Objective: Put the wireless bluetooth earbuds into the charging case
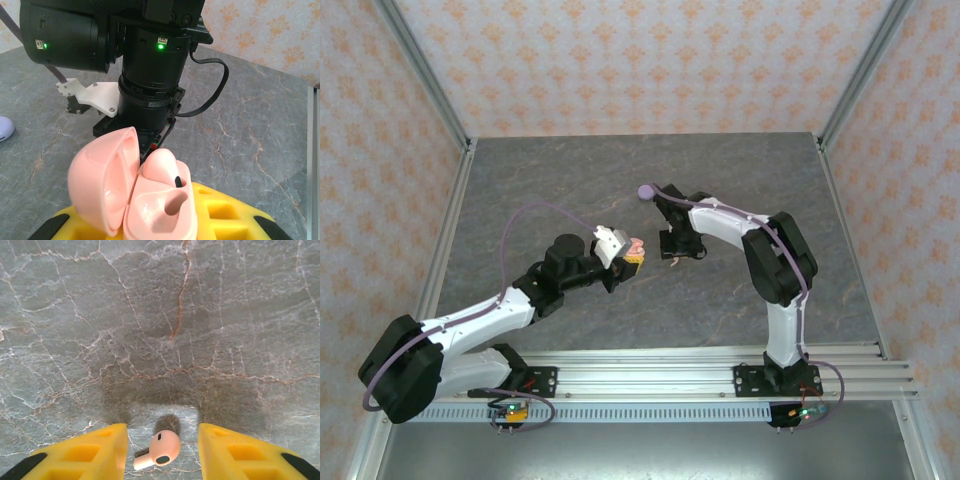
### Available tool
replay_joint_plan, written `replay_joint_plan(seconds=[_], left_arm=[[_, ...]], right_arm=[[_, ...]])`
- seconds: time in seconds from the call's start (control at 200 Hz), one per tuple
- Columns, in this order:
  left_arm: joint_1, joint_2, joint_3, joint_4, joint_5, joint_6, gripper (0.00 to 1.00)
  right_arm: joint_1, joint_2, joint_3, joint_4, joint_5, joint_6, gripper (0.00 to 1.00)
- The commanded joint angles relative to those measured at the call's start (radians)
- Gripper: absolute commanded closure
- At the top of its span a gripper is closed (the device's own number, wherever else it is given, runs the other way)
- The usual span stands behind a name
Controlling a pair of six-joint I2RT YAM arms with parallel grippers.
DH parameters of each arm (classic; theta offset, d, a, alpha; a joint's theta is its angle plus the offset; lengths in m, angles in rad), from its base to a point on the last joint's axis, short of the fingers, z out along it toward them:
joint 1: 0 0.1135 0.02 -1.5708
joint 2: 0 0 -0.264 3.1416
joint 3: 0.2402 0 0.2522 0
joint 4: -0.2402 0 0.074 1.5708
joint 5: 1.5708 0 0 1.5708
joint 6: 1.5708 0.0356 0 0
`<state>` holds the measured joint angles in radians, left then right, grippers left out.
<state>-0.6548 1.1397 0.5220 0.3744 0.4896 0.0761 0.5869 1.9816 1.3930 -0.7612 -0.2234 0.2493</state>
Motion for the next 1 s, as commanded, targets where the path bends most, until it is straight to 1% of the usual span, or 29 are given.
replay_joint_plan(seconds=[0.0,0.12,0.34,0.531,0.731,0.866,0.996], left_arm=[[-0.005,-0.011,0.024,-0.002,-0.019,-0.012,0.91],[-0.005,-0.014,0.024,-0.003,-0.023,-0.009,0.91],[-0.005,-0.012,0.026,-0.004,-0.028,-0.007,0.91],[-0.004,-0.011,0.026,-0.003,-0.029,-0.006,0.91],[-0.005,-0.008,0.03,-0.006,-0.029,-0.006,0.92],[-0.004,-0.003,0.033,-0.006,-0.029,-0.009,0.92],[-0.004,-0.003,0.036,-0.011,-0.031,-0.01,0.92]], right_arm=[[0.015,0.012,0.028,-0.063,0.064,-0.028,0.56],[0.02,0.013,0.026,-0.085,0.095,-0.047,0.54],[0.028,0.013,0.024,-0.115,0.114,-0.084,0.51],[0.031,0.02,0.026,-0.139,0.151,-0.089,0.5],[0.031,-0.016,0.005,-0.148,0.21,-0.099,0.52],[0.031,-0.028,0.006,-0.143,0.179,-0.107,0.55],[0.03,-0.041,0.014,-0.154,0.2,-0.105,0.59]])
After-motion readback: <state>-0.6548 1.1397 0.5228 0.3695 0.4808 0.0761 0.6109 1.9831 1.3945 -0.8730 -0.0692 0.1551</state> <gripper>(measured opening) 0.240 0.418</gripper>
